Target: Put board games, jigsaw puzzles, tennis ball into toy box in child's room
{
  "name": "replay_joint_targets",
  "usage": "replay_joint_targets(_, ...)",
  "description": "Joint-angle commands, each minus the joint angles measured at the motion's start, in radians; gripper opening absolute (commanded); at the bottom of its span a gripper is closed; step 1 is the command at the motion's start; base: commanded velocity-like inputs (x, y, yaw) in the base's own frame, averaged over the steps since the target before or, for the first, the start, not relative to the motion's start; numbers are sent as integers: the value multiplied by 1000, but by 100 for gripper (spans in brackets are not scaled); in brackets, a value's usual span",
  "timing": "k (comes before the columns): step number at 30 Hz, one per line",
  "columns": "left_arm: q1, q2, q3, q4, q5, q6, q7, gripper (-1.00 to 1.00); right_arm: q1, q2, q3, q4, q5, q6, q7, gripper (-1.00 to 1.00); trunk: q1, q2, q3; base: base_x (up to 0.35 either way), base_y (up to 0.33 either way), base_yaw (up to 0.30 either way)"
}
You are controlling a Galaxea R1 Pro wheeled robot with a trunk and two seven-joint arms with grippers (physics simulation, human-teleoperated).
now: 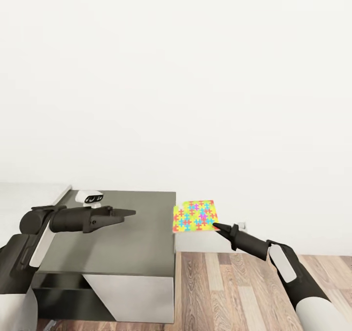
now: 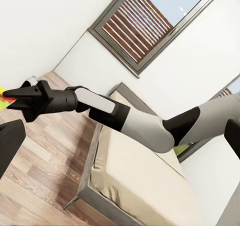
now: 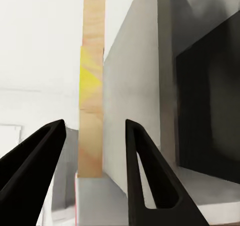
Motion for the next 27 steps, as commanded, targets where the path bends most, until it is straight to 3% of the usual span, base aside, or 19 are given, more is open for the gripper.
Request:
replay_joint_targets(1, -1, 0, -1, 0, -1, 11, -4, 100, 3, 0, -12, 0, 4, 3, 8, -100, -4, 7, 2, -21, 0, 0)
replay_joint_targets(9, -1, 0, -1, 0, -2, 11, -4, 100, 10, 0, -34, 0, 4, 2, 13, -100, -35, 63, 27, -5, 0, 0)
replay_joint_targets(11, -1, 0, -1, 0, -2, 11, -4, 100, 11, 0, -51, -1, 4, 2, 13, -100, -42, 77, 34, 0, 0, 0)
replay_joint_targets(12, -1, 0, 0, 0, -2, 11, -4, 100, 14, -1, -90, -2, 4, 3, 17, -100, -46, 84, 37, 0, 0, 0)
replay_joint_targets(14, -1, 0, 0, 0, -2, 11, -4, 100, 19, 0, -112, -2, 4, 3, 19, -100, -54, 98, 43, 0, 0, 0)
replay_joint_targets(21, -1, 0, 0, 0, -3, 11, -4, 100, 35, -5, -156, -1, 14, 0, 12, -100, -81, 147, 65, 0, 0, 0)
replay_joint_targets(24, -1, 0, 0, 0, -3, 11, -4, 100, 37, -46, -162, 1, 12, 0, 10, -100, -92, 168, 74, 0, 0, 0)
replay_joint_targets(27, -1, -1, -1, 0, -3, 11, -4, 100, 39, -70, -165, 5, 6, 2, 18, -100, -104, 189, 84, 0, 0, 0)
